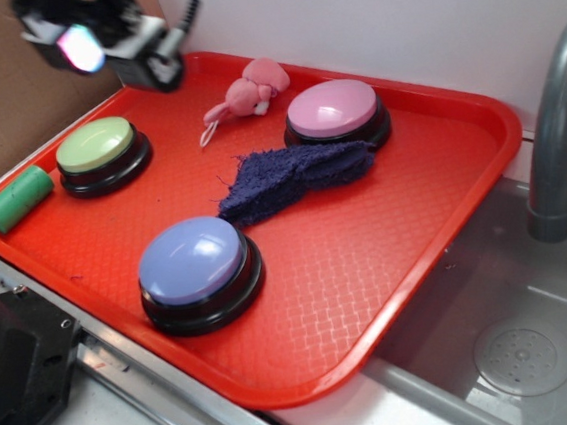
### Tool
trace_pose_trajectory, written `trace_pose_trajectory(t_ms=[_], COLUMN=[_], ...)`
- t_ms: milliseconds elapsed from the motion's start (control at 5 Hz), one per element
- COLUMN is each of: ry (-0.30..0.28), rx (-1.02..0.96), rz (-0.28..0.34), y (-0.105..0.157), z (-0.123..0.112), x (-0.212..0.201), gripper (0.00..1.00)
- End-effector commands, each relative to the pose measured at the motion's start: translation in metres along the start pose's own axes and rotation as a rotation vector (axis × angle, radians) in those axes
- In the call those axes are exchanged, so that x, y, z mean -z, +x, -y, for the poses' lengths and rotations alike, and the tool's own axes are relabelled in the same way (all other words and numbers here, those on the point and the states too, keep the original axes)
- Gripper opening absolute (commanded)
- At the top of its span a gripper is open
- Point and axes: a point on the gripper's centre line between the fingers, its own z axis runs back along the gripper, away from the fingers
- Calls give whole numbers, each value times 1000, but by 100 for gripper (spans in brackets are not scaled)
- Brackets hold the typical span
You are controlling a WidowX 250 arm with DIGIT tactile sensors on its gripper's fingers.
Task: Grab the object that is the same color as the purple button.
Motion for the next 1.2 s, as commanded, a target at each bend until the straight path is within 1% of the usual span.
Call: trace_pose_trajectory(t_ms=[0, 200, 400, 600, 800, 1000], ry=[-13, -40, -52, 15, -4, 4], rx=[-66, -75, -82, -115, -160, -149], rz=[6, -47, -81, -84, -80, -83], y=[26, 28, 28, 24, 21, 22], z=[11, 15, 18, 14, 12, 11], x=[72, 99, 121, 124, 125, 123], gripper=[100, 100, 100, 100, 0, 0])
